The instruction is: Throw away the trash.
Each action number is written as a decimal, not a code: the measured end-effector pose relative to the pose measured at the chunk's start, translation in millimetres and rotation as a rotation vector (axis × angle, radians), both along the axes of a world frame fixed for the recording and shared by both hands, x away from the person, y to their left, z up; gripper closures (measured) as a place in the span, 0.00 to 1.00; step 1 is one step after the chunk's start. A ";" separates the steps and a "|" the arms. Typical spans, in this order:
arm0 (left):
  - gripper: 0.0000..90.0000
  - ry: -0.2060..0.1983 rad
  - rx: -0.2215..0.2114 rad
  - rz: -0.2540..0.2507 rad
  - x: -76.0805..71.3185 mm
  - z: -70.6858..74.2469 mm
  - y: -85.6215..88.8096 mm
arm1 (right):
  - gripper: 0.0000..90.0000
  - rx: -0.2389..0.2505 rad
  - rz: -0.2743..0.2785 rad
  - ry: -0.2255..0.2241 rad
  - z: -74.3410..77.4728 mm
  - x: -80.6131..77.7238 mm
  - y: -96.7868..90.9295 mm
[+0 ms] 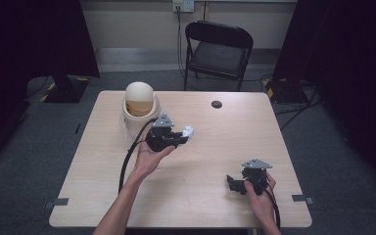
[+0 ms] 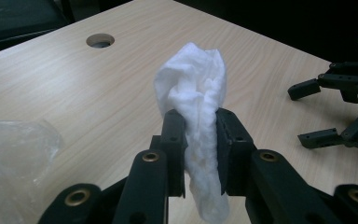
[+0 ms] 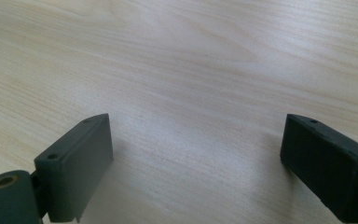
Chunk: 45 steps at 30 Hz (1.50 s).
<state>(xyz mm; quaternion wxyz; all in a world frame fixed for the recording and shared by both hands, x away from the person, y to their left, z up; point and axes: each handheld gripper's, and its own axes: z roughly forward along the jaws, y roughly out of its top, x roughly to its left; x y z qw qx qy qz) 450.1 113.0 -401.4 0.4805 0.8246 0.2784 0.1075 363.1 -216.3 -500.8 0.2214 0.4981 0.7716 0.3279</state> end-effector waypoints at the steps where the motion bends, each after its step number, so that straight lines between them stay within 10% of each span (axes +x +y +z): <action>1: 0.84 0.001 0.003 0.001 0.0 0.8 2.3 | 0.09 0.000 0.000 0.000 0.0 0.0 0.0; 45: 0.84 -0.061 -0.021 0.196 12.8 50.3 104.2 | 0.09 0.000 0.000 0.000 0.0 0.0 0.0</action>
